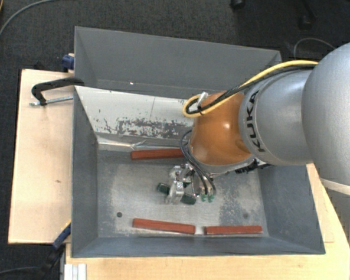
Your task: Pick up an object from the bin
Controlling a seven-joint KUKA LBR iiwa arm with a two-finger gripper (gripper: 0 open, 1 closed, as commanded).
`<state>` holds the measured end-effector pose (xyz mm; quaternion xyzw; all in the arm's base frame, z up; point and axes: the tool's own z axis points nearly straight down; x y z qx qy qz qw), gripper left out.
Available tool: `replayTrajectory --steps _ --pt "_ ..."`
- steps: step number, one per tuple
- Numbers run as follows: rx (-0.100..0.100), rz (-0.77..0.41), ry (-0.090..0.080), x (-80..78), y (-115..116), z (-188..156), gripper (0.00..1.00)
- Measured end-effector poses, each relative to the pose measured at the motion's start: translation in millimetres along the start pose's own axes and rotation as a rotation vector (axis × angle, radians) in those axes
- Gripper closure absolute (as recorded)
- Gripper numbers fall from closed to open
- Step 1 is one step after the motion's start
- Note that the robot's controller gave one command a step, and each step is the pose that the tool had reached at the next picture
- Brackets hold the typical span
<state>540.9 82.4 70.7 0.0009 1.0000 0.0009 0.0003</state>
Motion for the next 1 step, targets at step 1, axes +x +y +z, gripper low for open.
replayTrajectory --steps 1 --pt "-0.001 0.128 -0.012 11.0 -23.9 -108.8 1.0"
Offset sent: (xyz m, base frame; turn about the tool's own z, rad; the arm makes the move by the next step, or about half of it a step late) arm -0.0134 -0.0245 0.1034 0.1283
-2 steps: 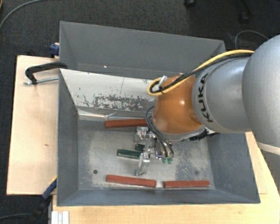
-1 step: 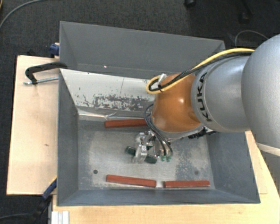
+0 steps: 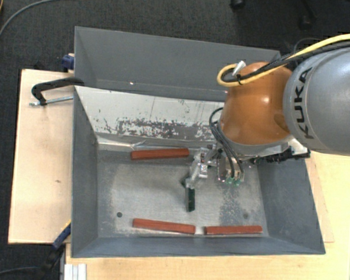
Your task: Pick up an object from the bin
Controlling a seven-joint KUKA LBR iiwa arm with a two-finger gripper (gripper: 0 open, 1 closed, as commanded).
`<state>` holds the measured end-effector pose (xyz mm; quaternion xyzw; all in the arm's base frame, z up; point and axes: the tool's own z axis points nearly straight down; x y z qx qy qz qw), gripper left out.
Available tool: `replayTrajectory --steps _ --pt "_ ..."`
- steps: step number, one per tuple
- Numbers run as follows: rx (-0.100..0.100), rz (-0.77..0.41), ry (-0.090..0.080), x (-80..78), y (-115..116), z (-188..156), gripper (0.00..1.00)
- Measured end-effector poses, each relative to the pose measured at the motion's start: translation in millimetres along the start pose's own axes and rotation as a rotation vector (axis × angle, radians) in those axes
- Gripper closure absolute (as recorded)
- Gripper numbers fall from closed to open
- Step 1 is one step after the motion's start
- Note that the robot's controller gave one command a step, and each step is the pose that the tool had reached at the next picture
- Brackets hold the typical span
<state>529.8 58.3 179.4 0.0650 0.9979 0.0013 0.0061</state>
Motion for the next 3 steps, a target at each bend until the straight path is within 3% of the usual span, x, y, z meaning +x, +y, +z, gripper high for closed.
replayTrajectory --steps 1,2,3 --pt "0.001 -0.001 0.007 1.2 0 4 0.0" --pt "0.003 0.019 0.019 -13.5 18 113 0.0" --pt "0.002 0.021 0.012 -15.6 18 109 1.0"
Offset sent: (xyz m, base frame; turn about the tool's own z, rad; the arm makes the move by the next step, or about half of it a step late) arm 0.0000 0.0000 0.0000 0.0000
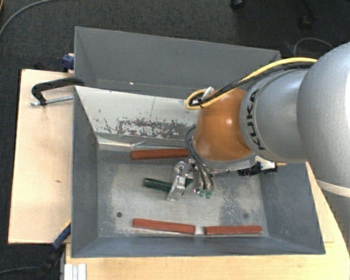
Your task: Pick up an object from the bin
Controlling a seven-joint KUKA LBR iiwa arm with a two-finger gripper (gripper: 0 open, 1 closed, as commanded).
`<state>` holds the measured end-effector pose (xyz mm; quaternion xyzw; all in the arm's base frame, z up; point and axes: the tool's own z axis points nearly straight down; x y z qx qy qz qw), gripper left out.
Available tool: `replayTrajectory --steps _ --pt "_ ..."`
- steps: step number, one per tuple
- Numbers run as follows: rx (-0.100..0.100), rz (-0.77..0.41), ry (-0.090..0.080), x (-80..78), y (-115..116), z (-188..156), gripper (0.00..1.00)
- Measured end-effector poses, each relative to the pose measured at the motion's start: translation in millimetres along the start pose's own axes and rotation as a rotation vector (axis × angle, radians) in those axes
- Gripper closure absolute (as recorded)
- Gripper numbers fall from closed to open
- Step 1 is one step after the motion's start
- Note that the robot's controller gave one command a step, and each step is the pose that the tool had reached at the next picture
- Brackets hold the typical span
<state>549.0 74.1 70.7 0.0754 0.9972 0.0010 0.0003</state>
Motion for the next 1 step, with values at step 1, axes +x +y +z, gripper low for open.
replayTrajectory --steps 1 --pt "-0.001 0.033 -0.005 -7.8 5.6 -141.3 1.0"
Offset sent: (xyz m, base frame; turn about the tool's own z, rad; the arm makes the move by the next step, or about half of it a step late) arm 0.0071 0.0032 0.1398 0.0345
